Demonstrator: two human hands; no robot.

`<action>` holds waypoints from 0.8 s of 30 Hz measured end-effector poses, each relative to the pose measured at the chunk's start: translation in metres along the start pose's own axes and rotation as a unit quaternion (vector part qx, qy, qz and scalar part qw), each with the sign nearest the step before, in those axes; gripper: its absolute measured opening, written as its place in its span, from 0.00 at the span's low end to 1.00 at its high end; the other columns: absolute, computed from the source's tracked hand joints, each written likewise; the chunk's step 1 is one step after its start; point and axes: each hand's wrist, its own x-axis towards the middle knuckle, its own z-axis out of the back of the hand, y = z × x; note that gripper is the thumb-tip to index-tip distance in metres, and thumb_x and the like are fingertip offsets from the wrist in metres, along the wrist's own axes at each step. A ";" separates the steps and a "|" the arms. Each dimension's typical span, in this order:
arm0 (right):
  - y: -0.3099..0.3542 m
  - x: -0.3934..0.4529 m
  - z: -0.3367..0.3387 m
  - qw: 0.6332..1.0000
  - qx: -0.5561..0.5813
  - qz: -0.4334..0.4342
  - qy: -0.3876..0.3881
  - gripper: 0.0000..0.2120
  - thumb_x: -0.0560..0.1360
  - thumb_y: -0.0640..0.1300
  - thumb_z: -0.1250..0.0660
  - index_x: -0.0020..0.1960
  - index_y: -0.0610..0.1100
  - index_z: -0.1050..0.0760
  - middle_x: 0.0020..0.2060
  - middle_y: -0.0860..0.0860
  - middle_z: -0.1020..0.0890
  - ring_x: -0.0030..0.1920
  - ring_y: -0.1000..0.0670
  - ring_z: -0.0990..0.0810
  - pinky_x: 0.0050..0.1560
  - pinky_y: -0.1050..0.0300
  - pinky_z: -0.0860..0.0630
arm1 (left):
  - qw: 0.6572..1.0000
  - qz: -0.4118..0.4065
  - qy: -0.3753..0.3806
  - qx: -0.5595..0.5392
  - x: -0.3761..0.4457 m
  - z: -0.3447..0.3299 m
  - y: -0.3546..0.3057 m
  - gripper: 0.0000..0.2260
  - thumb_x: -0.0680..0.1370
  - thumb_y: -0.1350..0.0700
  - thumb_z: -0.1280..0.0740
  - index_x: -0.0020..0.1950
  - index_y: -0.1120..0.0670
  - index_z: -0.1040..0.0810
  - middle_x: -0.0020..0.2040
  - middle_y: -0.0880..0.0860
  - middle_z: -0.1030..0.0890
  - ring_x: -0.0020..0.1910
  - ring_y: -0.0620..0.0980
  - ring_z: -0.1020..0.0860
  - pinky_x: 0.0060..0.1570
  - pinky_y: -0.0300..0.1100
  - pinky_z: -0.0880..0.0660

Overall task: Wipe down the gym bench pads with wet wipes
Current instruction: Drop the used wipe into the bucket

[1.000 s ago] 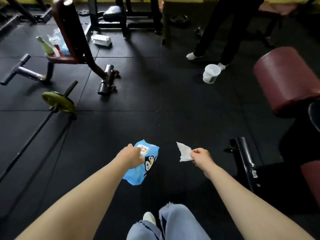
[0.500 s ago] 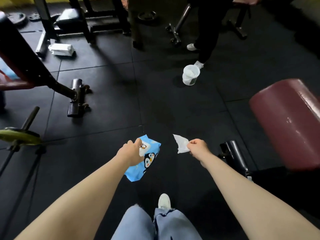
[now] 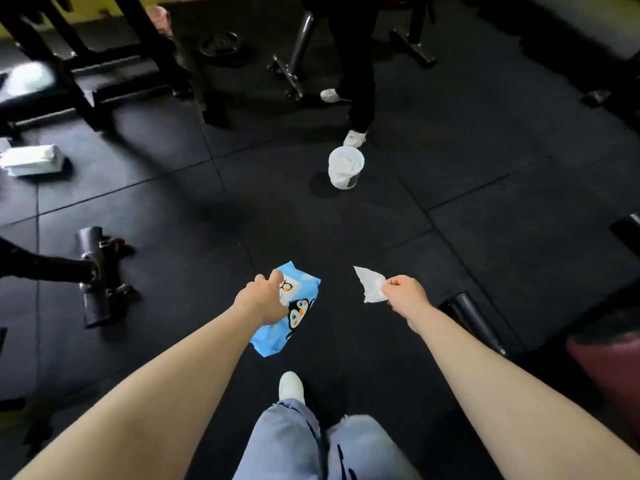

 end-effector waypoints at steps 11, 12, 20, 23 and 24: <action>0.094 0.122 0.038 0.997 0.045 -0.037 -0.058 0.09 0.73 0.38 0.40 0.46 0.43 0.22 0.38 0.50 0.23 0.37 0.49 0.29 0.36 0.56 0.32 | 0.998 -0.042 0.014 0.052 0.164 0.115 -0.036 0.35 0.72 0.47 0.27 0.73 0.50 0.41 0.59 0.55 0.28 0.55 0.55 0.24 0.48 0.49 0.21; 0.101 0.138 0.043 0.996 0.049 -0.040 -0.057 0.09 0.73 0.38 0.40 0.46 0.42 0.22 0.38 0.49 0.23 0.37 0.49 0.29 0.36 0.56 0.32 | 0.998 -0.042 0.014 0.052 0.180 0.124 -0.043 0.35 0.72 0.47 0.27 0.73 0.50 0.41 0.59 0.55 0.28 0.55 0.55 0.24 0.48 0.49 0.21; 0.177 0.260 0.086 0.998 0.034 -0.049 -0.034 0.04 0.70 0.38 0.40 0.40 0.44 0.28 0.34 0.49 0.27 0.34 0.48 0.31 0.36 0.54 0.33 | 0.999 -0.027 0.004 0.022 0.301 0.199 -0.100 0.36 0.72 0.46 0.28 0.74 0.51 0.41 0.60 0.55 0.28 0.55 0.55 0.24 0.47 0.47 0.23; 0.210 0.304 0.099 0.997 0.028 -0.060 -0.032 0.04 0.69 0.37 0.40 0.39 0.46 0.31 0.34 0.49 0.28 0.34 0.48 0.31 0.35 0.54 0.34 | 1.000 -0.019 -0.004 0.017 0.344 0.231 -0.112 0.36 0.72 0.45 0.27 0.74 0.52 0.41 0.61 0.55 0.28 0.57 0.55 0.24 0.48 0.48 0.23; 0.218 0.311 0.101 0.997 0.028 -0.061 -0.032 0.04 0.69 0.37 0.40 0.40 0.46 0.30 0.34 0.49 0.27 0.35 0.48 0.31 0.36 0.54 0.34 | 1.000 -0.020 0.000 0.018 0.352 0.238 -0.114 0.36 0.71 0.45 0.27 0.73 0.53 0.40 0.61 0.55 0.28 0.57 0.55 0.25 0.49 0.49 0.22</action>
